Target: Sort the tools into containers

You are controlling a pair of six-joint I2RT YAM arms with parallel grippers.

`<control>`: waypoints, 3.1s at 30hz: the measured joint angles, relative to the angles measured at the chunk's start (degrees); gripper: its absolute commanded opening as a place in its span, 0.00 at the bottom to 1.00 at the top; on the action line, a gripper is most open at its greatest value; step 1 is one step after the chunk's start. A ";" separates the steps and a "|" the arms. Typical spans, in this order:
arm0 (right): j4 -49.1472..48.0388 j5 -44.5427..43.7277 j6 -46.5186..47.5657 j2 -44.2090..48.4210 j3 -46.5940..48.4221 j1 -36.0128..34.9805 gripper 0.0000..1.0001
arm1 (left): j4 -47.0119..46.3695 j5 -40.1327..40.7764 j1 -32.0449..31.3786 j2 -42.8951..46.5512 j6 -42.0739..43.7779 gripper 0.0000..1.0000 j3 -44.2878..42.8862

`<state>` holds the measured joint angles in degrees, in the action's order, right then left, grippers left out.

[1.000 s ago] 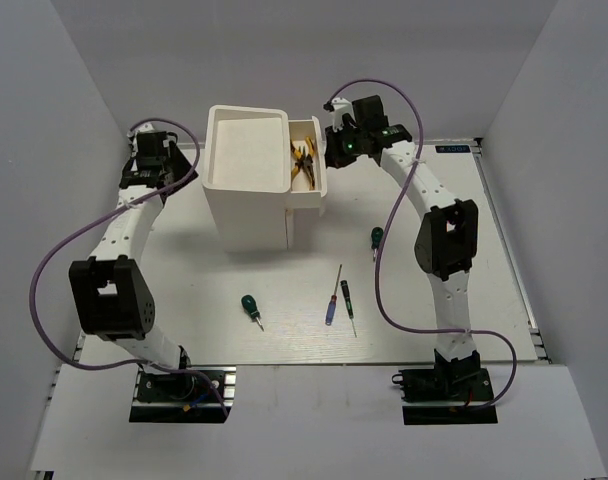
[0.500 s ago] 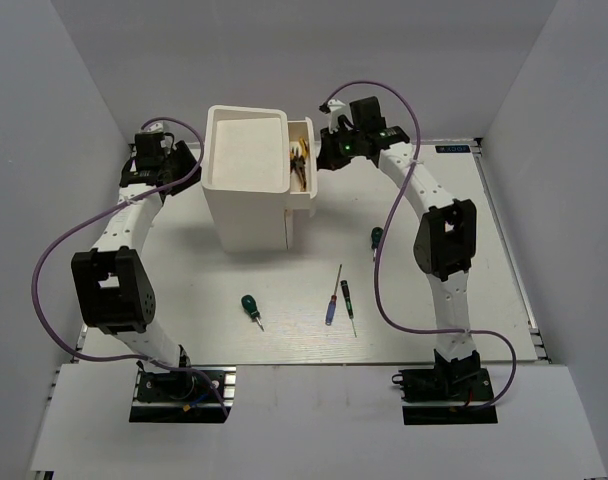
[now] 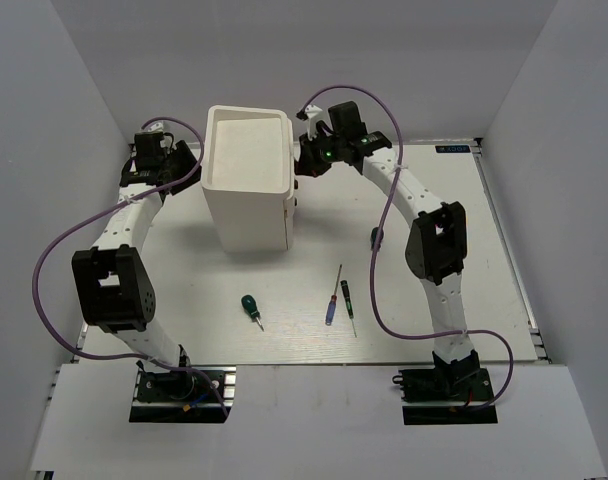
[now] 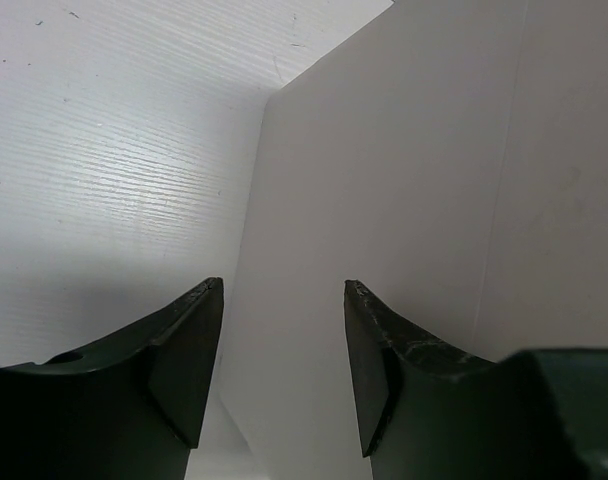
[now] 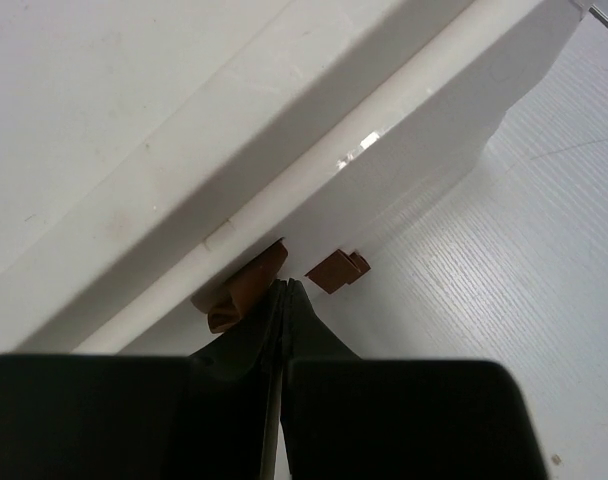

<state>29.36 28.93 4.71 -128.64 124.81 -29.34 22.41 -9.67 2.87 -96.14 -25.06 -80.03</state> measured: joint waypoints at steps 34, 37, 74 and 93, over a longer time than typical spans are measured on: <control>-4.55 0.26 13.99 5.60 -17.70 0.81 0.70 | 2.27 1.84 0.59 0.39 0.02 0.95 2.67; -6.99 1.29 14.75 5.60 -17.84 1.38 0.70 | 4.22 2.71 0.96 1.29 -0.07 0.97 2.73; -33.97 31.61 13.60 -8.63 -13.88 8.41 0.67 | 9.55 4.15 6.01 12.68 -3.54 0.99 11.93; -32.22 36.04 12.57 -12.46 -6.32 6.82 0.43 | 8.85 2.78 6.01 13.94 -4.37 0.99 12.94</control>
<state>-2.85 64.97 17.28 -141.10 118.50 -22.52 31.27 -6.90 8.88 -82.19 -29.43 -67.09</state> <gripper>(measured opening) 0.483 0.987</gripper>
